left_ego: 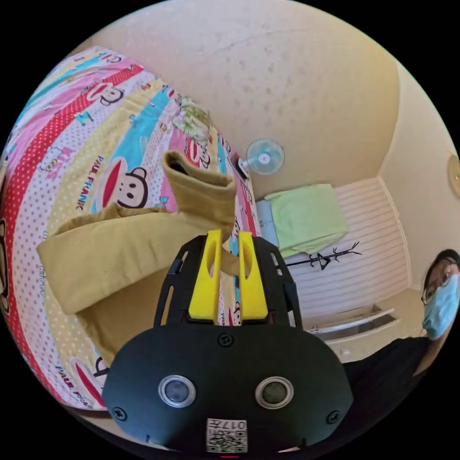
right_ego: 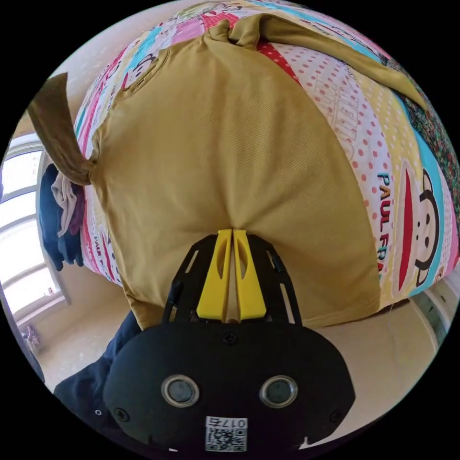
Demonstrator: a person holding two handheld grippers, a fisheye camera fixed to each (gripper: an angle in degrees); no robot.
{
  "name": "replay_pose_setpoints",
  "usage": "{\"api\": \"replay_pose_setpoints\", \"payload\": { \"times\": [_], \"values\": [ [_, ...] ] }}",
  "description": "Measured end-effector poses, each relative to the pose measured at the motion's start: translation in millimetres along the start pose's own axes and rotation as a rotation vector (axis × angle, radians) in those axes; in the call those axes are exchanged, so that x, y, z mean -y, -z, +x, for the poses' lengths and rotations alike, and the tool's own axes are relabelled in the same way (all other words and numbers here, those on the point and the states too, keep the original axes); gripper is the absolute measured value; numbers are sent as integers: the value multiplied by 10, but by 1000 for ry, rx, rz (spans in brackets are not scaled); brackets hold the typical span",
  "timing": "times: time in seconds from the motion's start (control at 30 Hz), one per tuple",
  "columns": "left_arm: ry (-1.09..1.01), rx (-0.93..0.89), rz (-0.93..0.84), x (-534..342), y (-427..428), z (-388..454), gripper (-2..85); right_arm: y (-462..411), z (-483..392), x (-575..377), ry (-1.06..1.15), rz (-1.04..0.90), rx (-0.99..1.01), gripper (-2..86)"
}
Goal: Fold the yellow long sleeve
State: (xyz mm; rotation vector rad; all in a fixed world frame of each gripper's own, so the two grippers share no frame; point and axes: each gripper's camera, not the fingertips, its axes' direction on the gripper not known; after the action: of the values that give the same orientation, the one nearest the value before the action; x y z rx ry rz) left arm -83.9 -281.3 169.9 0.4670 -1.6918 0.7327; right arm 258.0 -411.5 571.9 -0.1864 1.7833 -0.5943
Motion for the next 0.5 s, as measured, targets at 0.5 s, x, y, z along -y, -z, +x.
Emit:
{"api": "replay_pose_setpoints", "payload": {
  "times": [0.5],
  "values": [
    [527, 596, -294, -2939, -557, -2397, 135, 1199, 579, -200, 46, 65, -36, 103]
  ]
}}
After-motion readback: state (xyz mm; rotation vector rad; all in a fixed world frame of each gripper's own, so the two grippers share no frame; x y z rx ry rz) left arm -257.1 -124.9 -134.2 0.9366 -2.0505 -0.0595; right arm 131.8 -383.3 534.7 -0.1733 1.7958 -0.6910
